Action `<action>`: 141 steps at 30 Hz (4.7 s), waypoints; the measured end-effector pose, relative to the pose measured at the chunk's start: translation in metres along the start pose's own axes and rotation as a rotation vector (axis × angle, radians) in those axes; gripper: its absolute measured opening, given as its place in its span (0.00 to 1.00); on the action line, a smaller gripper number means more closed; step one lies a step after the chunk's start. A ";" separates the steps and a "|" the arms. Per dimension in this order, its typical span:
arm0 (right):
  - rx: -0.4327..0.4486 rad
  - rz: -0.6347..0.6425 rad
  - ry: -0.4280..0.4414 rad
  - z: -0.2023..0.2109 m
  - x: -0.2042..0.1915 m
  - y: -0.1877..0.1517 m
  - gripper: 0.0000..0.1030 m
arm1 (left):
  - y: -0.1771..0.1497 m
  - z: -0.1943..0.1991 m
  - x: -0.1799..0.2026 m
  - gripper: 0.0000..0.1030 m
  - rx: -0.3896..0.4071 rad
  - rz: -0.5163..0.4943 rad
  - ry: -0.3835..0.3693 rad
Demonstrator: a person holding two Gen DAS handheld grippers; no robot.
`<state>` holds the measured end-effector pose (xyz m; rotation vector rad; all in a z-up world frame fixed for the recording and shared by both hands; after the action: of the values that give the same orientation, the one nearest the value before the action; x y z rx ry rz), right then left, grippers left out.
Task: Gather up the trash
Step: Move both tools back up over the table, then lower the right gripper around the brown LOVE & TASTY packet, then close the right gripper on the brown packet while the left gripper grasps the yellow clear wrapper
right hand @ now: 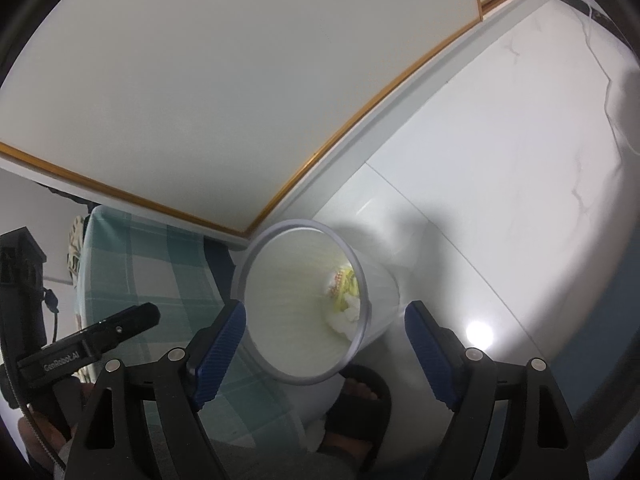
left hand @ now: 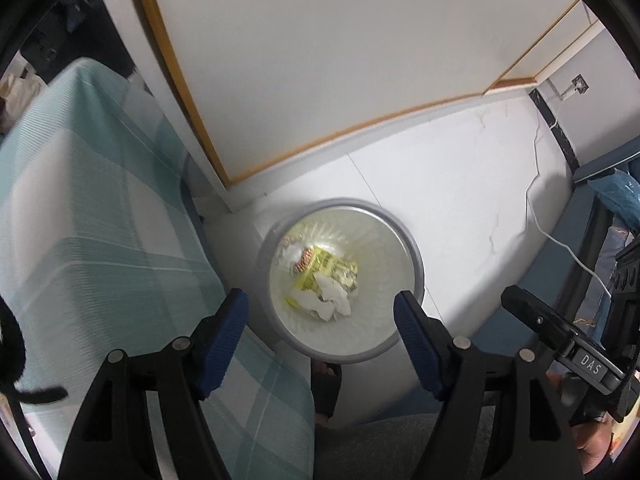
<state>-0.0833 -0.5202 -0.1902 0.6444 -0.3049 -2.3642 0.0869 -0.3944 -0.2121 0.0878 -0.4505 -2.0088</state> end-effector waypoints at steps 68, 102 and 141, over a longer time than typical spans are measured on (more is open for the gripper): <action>0.261 0.807 0.301 0.056 -0.453 -0.168 0.79 | -0.095 0.253 -0.364 0.88 0.704 0.527 0.271; 0.054 1.042 0.111 -0.065 -0.443 -0.253 0.63 | -0.127 0.235 -0.404 0.88 0.601 0.621 0.285; 0.054 0.742 0.270 -0.027 -0.395 -0.182 0.47 | -0.096 0.121 -0.369 0.88 0.206 0.399 0.250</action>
<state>0.0936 -0.1260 -0.1355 0.7135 -0.4038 -1.5500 0.1470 -0.0003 -0.1827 0.3456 -0.4714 -1.5333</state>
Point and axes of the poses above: each gripper's, at about its wrist camera, not at the fingertips, and z roughly against the way its jaws point, x to its right, y to its top, the point moved 6 cm from there along -z, roughly the way its jaws point, and after that the axes turned 10 degrees about x, right-handed, at the moved point
